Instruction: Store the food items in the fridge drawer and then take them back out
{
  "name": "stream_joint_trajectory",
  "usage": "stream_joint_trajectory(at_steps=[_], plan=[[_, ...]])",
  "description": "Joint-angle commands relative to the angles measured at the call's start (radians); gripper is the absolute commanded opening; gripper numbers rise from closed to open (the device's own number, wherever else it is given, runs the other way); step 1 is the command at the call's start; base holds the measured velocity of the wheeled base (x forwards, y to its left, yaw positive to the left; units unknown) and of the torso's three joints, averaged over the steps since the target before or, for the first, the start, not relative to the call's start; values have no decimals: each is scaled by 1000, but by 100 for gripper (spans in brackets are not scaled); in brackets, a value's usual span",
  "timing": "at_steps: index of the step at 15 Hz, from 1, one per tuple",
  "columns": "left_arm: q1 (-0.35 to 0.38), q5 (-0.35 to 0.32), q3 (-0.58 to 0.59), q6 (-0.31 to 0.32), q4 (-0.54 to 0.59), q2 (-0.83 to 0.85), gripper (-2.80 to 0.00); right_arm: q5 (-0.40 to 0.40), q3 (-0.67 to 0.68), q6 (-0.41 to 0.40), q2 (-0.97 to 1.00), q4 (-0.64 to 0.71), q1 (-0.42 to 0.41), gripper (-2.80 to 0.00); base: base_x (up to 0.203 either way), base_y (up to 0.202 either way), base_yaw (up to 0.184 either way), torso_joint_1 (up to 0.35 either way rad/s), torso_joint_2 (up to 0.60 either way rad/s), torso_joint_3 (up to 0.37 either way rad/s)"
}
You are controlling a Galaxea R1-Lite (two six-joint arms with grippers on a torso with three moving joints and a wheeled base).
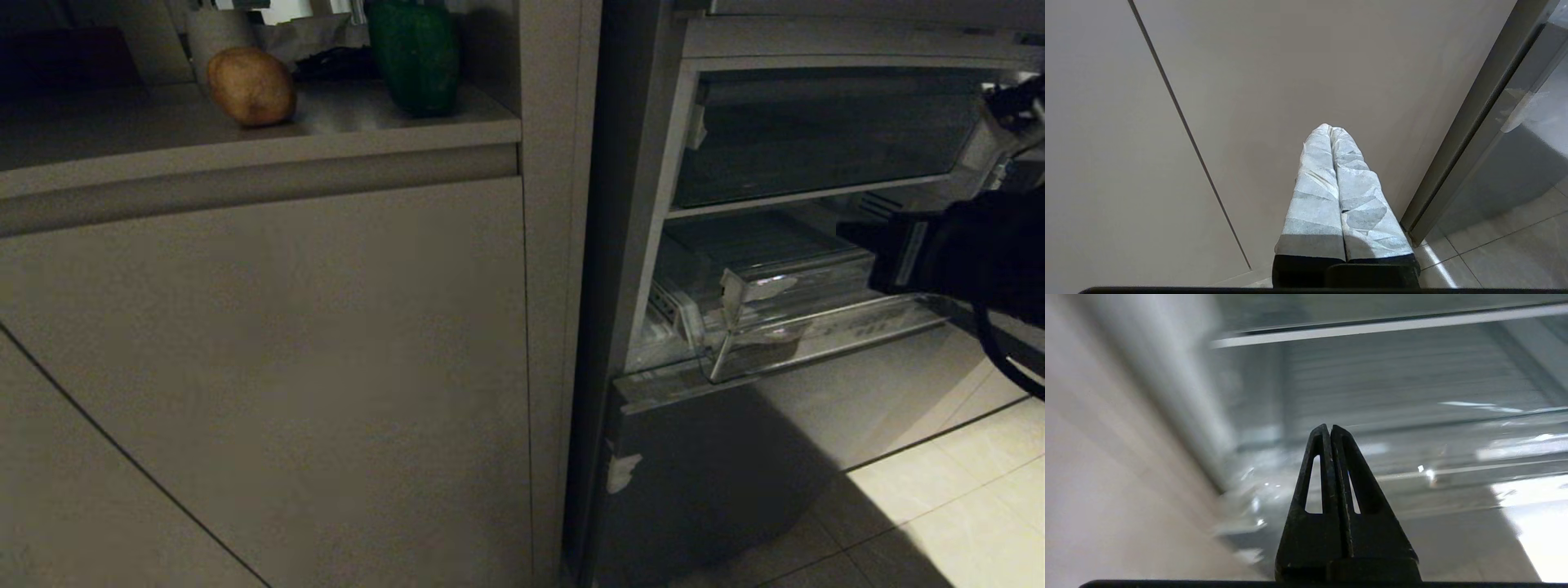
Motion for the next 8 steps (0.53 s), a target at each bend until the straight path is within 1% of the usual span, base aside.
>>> stream_joint_trajectory(at_steps=[1, 4, 6, 8], plan=[[0, 0, 0, -1, -1, 2, -280, 0, -78, 1, 150, 6, -44, -280, 0, 0, 0, 0, 0, 0], [0, 0, 0, -1, -1, 2, -280, 14, -162, 1, 229, 30, -64, -280, 0, 0, 0, 0, 0, 0], [-1, 0, 0, -1, -1, 2, -280, 23, -224, 2, 263, 103, -64, -280, 0, 0, 0, 0, 0, 0], [0, 0, 0, -1, -1, 2, -280, 33, -267, 2, 294, 126, -64, -280, 0, 0, 0, 0, 0, 0]])
